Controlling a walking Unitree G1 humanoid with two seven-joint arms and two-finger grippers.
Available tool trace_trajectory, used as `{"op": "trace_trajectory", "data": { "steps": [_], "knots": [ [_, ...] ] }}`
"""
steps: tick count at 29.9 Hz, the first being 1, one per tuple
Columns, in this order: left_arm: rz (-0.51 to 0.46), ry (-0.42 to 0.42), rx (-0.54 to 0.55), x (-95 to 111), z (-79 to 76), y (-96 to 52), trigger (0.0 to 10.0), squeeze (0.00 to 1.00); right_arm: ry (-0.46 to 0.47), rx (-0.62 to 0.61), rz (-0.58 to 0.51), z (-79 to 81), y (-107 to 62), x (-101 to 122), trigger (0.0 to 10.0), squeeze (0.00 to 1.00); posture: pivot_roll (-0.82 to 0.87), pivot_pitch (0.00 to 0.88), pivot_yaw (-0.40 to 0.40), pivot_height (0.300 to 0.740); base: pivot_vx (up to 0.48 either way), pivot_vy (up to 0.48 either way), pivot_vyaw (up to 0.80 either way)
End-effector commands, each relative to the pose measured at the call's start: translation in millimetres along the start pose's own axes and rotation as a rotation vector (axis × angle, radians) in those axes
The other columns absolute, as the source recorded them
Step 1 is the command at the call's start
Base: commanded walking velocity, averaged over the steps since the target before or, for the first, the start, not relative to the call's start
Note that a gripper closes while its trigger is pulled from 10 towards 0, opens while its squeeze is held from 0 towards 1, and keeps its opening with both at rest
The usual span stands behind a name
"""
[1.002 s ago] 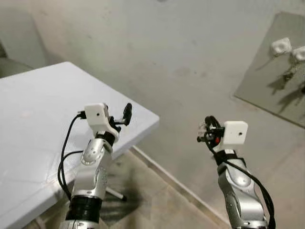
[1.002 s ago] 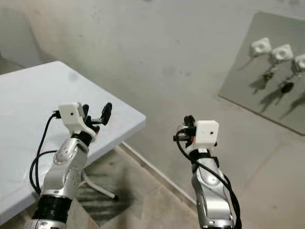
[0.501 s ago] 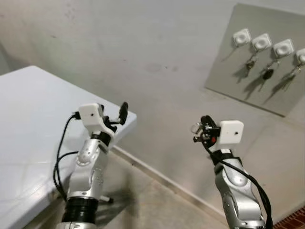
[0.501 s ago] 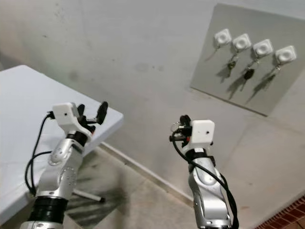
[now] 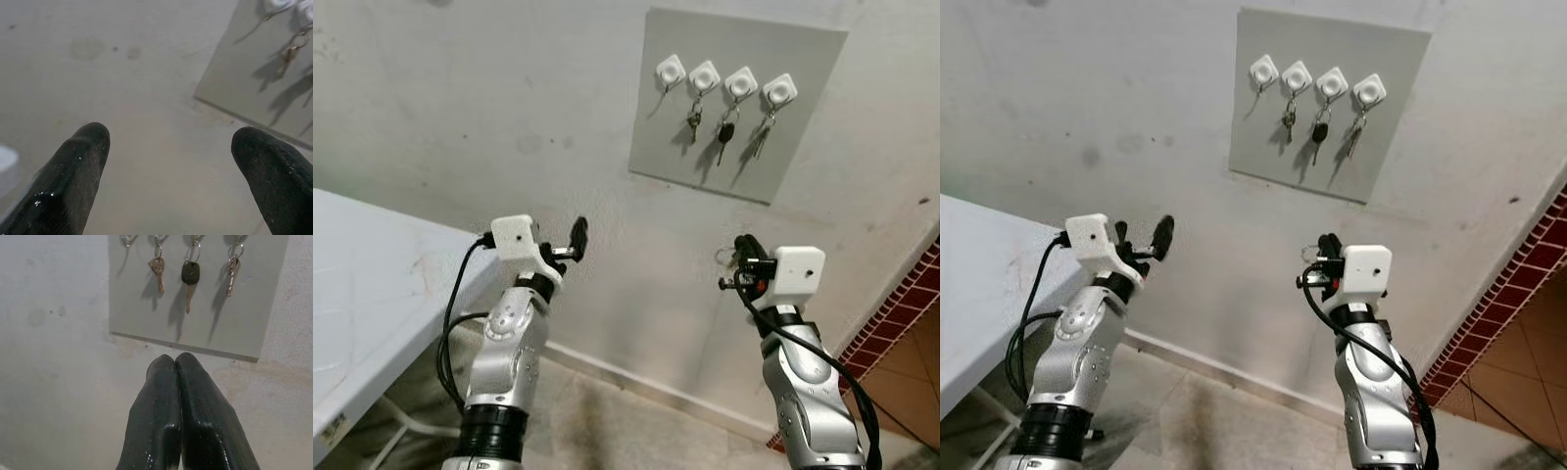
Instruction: Hang keys on a hook
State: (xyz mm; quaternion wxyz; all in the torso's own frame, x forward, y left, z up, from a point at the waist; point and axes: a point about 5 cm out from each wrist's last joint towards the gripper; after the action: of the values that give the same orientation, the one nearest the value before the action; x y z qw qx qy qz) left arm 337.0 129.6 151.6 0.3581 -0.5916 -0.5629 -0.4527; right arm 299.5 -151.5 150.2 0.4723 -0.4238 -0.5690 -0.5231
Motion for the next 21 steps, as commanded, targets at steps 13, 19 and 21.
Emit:
{"op": "trace_trajectory", "data": {
  "steps": [13, 19, 21],
  "knots": [
    [0.051, -0.048, -0.017, -5, -9.8, -0.3, 10.0, 0.00, -0.009, 0.033, -0.017, 0.4, -4.2, 4, 10.0, 0.00, -0.03, 0.000, -0.047, 0.740, 0.000, 0.000, 0.00],
    [0.027, -0.051, -0.013, -3, -11.1, -1.1, 10.0, 0.00, -0.012, 0.037, -0.015, 0.4, -5.1, 5, 10.0, 0.00, -0.03, 0.000, -0.049, 0.740, 0.000, 0.000, 0.00],
    [0.037, -0.041, -0.004, -4, -10.7, -1.5, 10.0, 0.00, -0.011, 0.037, -0.015, 0.6, -4.8, 5, 10.0, 0.00, -0.03, 0.000, -0.049, 0.740, 0.000, 0.000, 0.00]
  ]
}}
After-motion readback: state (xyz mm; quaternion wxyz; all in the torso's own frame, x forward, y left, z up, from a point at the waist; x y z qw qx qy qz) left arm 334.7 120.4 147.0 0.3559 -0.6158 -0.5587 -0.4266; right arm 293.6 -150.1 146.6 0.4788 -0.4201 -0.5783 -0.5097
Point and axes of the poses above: a point about 5 cm out from each wrist's last joint towards the gripper, its own y axis pointing out of the wrist towards the gripper, its own x axis along the axis of the wrist's last joint, z = x × y, and after that the axes turned 3 degrees about -y, right-handed
